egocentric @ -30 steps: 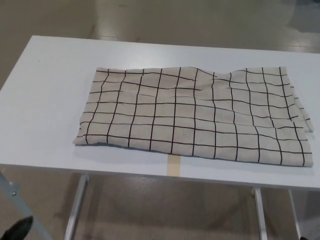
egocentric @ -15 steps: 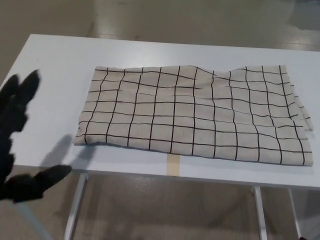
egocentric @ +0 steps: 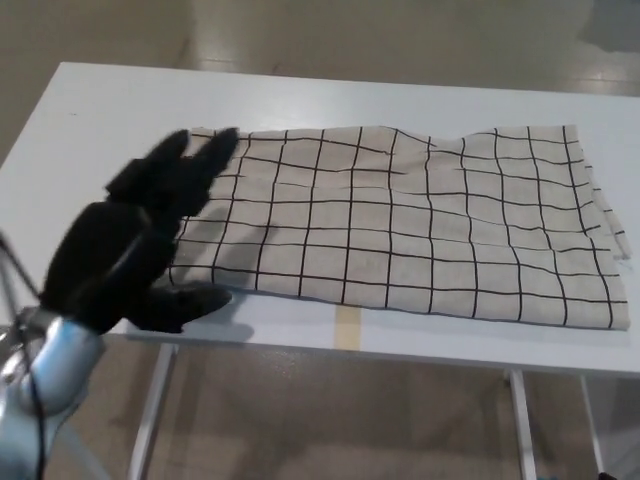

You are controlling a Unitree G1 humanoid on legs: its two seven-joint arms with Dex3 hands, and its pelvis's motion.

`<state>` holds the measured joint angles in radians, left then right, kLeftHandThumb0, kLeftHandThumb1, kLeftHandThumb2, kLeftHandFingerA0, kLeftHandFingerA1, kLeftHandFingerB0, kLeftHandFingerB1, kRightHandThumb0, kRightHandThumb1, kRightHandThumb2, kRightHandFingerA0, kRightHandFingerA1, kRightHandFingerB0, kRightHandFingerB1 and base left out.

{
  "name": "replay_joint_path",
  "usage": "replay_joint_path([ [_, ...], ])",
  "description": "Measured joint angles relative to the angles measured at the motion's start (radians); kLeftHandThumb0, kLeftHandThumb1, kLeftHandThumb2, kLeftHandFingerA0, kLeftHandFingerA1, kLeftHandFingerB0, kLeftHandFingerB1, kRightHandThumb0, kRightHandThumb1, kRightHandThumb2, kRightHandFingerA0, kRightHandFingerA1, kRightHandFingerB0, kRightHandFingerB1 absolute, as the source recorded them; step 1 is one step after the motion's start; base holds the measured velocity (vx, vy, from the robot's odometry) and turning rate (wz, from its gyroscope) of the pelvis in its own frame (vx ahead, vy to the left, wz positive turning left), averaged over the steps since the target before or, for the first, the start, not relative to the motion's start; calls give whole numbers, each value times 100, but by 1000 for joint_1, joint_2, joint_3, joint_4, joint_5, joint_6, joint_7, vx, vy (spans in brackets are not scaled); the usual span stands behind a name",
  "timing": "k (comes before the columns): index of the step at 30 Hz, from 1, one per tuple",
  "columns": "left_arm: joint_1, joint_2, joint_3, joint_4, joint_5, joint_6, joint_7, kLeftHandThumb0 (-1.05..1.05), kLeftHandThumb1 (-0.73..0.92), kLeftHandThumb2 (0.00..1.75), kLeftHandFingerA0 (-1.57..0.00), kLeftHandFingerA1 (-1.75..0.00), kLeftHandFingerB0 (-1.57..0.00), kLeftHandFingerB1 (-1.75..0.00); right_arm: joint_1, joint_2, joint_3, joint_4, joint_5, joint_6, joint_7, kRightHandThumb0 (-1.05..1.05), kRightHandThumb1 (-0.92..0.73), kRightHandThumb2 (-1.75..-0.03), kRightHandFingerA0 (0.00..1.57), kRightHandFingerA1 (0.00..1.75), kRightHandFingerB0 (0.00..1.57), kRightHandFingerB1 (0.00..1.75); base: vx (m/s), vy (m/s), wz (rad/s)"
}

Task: Use the left hand to fold a white towel with checkered patterns in half.

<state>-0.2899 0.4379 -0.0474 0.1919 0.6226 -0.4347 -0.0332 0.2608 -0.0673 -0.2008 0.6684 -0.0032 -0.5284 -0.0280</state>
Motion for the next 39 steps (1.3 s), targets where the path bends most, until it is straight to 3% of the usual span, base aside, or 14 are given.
replay_joint_path([
  [12,-269,2,-292,404,198,179,19,-29,49,55,0,-2,0,-16,4,-5,9,9,-27,-3,-13,-32,-74,-61,36,43,32,37,0,0,0],
  [24,-447,-37,-510,722,306,323,188,-31,51,55,0,-3,0,-13,23,-21,16,10,-24,-14,-6,-30,-74,-62,36,45,32,38,0,0,0],
  [25,-460,-44,-520,744,308,334,204,-36,43,70,0,-2,0,-15,22,-21,17,9,-24,-14,-6,-30,-74,-62,36,45,32,38,0,0,0],
  [26,-470,-51,-528,763,309,341,217,-36,43,70,0,-2,0,-15,21,-21,17,9,-24,-14,-6,-30,-74,-62,36,45,32,38,0,0,0],
  [27,-475,-55,-532,774,310,346,224,-30,47,59,0,-11,0,-17,20,-21,17,9,-24,-14,-6,-30,-74,-62,36,45,32,38,0,0,0],
  [31,-497,-76,-565,828,313,370,273,-36,45,66,-4,-16,-4,-22,25,-19,18,6,-22,-16,-4,-29,-74,-62,36,46,32,38,0,0,0],
  [32,-500,-79,-573,836,314,373,281,-24,45,93,0,-49,0,-48,29,-19,19,6,-22,-17,-4,-29,-74,-61,36,46,32,38,0,0,0],
  [33,-504,-81,-581,843,315,376,288,-24,45,93,0,-49,0,-48,31,-18,21,6,-22,-18,-4,-29,-74,-61,36,46,32,38,0,0,0],
  [34,-509,-85,-600,857,321,381,304,-34,51,56,-46,-40,-46,-35,33,-17,23,6,-23,-20,-4,-30,-74,-62,36,46,32,38,0,0,0],
  [35,-512,-88,-614,870,324,383,316,-34,51,56,-46,-40,-46,-35,33,-16,24,6,-23,-21,-4,-30,-74,-62,36,46,32,38,0,0,0],
  [36,-518,-93,-634,886,332,384,337,-32,51,56,-64,-56,-65,-43,35,-15,26,7,-23,-22,-4,-30,-74,-62,36,46,32,38,0,0,0],
  [37,-521,-94,-643,893,336,385,347,-29,52,58,-76,-151,-84,-133,36,-14,26,7,-22,-23,-4,-31,-74,-62,36,46,33,38,0,0,0],
  [38,-529,-98,-669,913,347,386,380,-29,52,58,-76,-151,-84,-133,39,-11,27,7,-22,-24,-3,-31,-74,-62,36,46,33,38,0,0,0],
  [39,-529,-98,-669,913,347,386,380,-25,55,54,-76,-175,-78,-168,39,-11,27,7,-22,-24,-3,-32,-74,-62,37,46,34,39,0,0,0],
])
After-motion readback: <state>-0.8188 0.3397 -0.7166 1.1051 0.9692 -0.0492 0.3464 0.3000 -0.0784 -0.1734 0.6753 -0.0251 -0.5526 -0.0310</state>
